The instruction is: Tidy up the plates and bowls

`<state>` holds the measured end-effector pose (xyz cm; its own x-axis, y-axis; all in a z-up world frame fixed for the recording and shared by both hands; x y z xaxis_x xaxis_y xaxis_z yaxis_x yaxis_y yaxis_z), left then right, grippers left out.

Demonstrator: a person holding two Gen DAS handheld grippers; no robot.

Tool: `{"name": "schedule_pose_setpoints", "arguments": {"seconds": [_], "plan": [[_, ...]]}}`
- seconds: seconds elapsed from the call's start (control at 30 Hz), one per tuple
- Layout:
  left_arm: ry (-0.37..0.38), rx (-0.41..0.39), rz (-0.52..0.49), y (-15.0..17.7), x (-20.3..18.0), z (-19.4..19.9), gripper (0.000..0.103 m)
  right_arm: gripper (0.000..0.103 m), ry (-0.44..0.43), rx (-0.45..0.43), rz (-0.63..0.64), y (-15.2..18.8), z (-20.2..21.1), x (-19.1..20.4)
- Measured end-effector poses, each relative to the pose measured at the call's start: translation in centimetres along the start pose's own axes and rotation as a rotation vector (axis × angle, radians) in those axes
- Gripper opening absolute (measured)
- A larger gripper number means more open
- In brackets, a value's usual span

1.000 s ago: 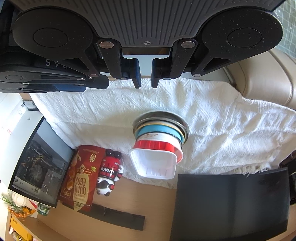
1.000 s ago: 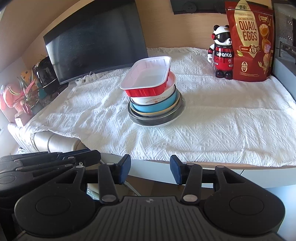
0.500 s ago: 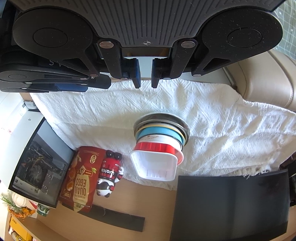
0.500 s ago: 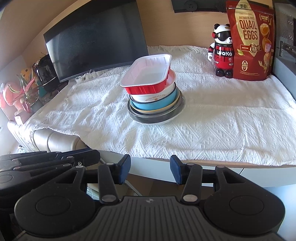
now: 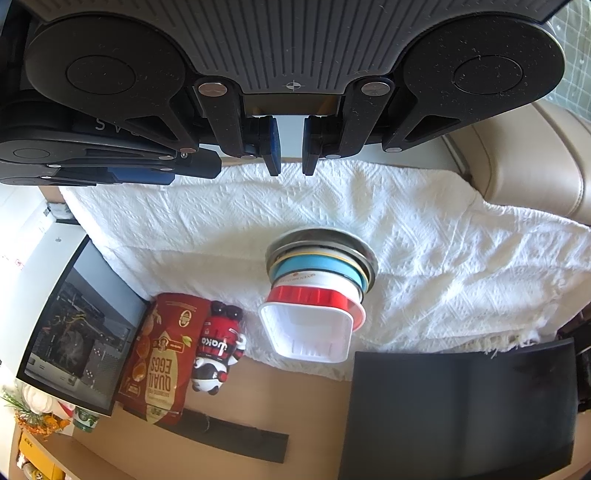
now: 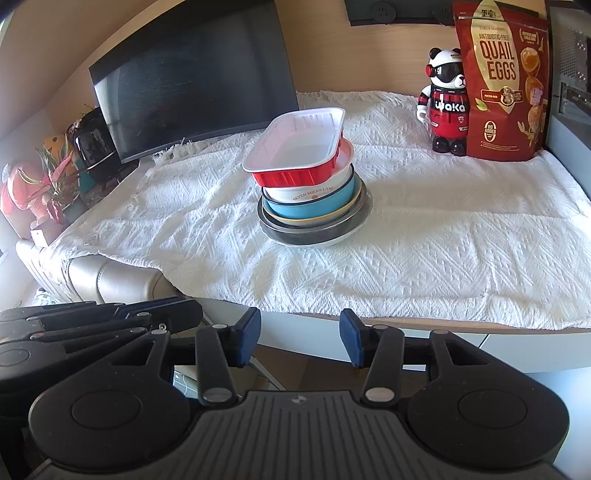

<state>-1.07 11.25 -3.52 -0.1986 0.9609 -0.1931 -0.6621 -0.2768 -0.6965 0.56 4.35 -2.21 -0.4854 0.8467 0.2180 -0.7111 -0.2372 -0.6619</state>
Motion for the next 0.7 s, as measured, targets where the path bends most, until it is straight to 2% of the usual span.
{"name": "schedule_pose_setpoints", "arguments": {"seconds": [0.53, 0.7], "plan": [[-0.005, 0.007, 0.012, 0.1, 0.5, -0.3, 0.016, 0.047, 0.0, 0.012, -0.002, 0.0, -0.4, 0.3], [-0.034, 0.021, 0.028, 0.1, 1.6, -1.1, 0.016, 0.047, 0.002, 0.016, 0.005, -0.2, -0.9, 0.6]]}}
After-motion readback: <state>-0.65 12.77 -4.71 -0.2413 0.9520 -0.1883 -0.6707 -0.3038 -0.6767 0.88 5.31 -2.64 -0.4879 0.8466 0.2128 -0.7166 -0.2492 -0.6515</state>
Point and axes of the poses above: each gripper's, at about its wrist camera, not at the fingertips, and z roughly against the way its jaws point, x to its left, y to its underside, the point moved 10 cm from there along -z, roughly the way its jaws point, and after that the axes turned 3 degrees about z, right-handed, at the moved point
